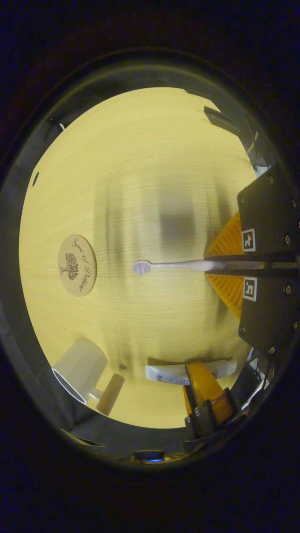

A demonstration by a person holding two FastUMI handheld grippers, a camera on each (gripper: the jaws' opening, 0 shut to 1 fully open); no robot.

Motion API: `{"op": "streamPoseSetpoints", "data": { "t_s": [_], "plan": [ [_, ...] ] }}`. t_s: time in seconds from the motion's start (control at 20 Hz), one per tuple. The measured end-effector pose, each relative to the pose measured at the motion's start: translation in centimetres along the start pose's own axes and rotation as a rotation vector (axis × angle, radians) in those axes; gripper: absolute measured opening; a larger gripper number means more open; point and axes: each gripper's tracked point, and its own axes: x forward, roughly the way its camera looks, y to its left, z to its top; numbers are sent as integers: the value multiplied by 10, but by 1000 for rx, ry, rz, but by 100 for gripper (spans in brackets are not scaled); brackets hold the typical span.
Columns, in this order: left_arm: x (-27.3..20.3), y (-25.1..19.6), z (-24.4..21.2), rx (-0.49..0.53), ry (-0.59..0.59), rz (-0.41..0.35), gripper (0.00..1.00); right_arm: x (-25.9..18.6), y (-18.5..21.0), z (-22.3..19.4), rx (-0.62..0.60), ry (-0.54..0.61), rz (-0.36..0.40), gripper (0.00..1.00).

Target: Put the toothbrush and toothpaste on the desktop into the cup, then pick up the cup and place it on the coaster on the desktop.

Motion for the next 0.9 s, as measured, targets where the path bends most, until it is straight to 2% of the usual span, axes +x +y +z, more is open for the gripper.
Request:
{"op": "streamPoseSetpoints", "data": {
  "t_s": [0.1,0.2,0.35,0.4,0.45,0.65,0.9],
  "plan": [
    [1,0,2,10,-12,1,30,0,0,1,-2,-17,15,7],
    [-3,-1,2,13,-45,-1,24,0,0,0,-13,-27,22,8],
    [-7,-3,7,-3,-104,-13,24,-6,3,1,-40,-55,34,8],
    [-10,-2,8,-10,-127,-17,25,-8,5,1,-49,-69,44,5],
    [-14,-2,11,-19,-152,-22,25,-11,6,3,-59,-88,56,8],
    [-33,4,19,-24,-248,-20,25,-24,14,12,-90,-162,101,7],
    [-58,13,32,-92,-369,-30,24,-43,26,24,-94,-245,172,7]
  ]
}}
